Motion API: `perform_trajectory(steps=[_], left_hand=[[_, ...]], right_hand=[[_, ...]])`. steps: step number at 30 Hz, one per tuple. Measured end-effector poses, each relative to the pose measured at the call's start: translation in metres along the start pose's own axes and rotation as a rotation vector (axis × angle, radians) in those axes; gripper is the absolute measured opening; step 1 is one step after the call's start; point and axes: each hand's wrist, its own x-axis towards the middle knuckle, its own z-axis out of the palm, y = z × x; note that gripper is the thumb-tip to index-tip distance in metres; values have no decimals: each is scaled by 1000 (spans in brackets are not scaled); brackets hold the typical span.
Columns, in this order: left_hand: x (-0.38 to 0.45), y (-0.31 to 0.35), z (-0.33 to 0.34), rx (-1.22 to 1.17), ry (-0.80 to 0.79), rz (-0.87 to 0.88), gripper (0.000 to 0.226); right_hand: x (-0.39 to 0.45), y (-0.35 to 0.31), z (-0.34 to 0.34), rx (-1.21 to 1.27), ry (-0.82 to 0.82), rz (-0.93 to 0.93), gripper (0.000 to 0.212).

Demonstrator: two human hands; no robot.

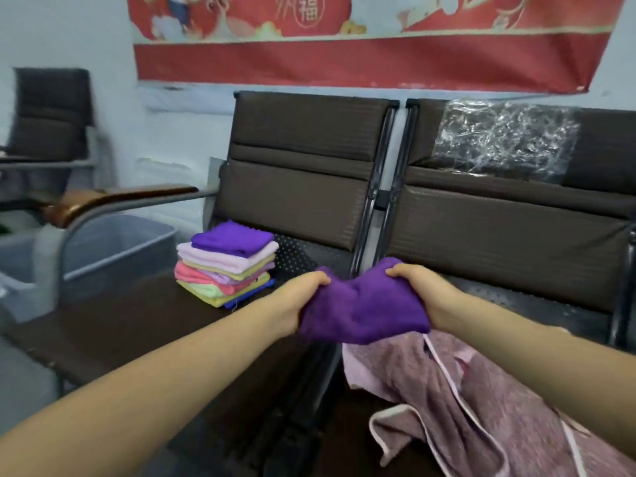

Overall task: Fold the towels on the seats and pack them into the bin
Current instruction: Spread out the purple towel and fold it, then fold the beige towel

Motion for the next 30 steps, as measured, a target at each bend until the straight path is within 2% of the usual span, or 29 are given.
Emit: perform_trajectory(steps=[3,7,10,12,14,15,17,19,22,24,26,28,30], left_hand=[[26,35,-67,85,169,80,6],[68,90,-145,200,325,166,7],[105,124,-181,391,531,309,13],[139,133,-207,563,674,410,6],[162,125,-229,810,799,333,29],[177,113,-234,933,827,234,37],[190,85,-231,1075,819,128,45],[186,62,-211,1197,830,169,46],[165,45,-176,1403,930,393,42],[151,41,-155,1380,948,487,40],[131,27,-114,1289,871,521,38],[103,4,-57,1129,724,552,32],[74,-18,2,963,508,502,34]], right_hand=[[48,-16,60,45,-76,42,15],[124,-42,145,138,-173,7,17],[172,-62,197,208,-215,-58,31],[201,-55,222,268,-245,-52,33],[211,-36,232,234,-318,46,31],[215,-16,229,172,-334,116,30],[213,18,212,44,-320,199,42],[199,43,181,-20,-291,206,46],[159,63,110,-100,-199,149,34],[128,66,66,-128,-97,44,20],[85,66,23,-74,-3,-69,14],[41,74,-12,-31,45,-118,17],[7,89,-36,-54,33,-94,25]])
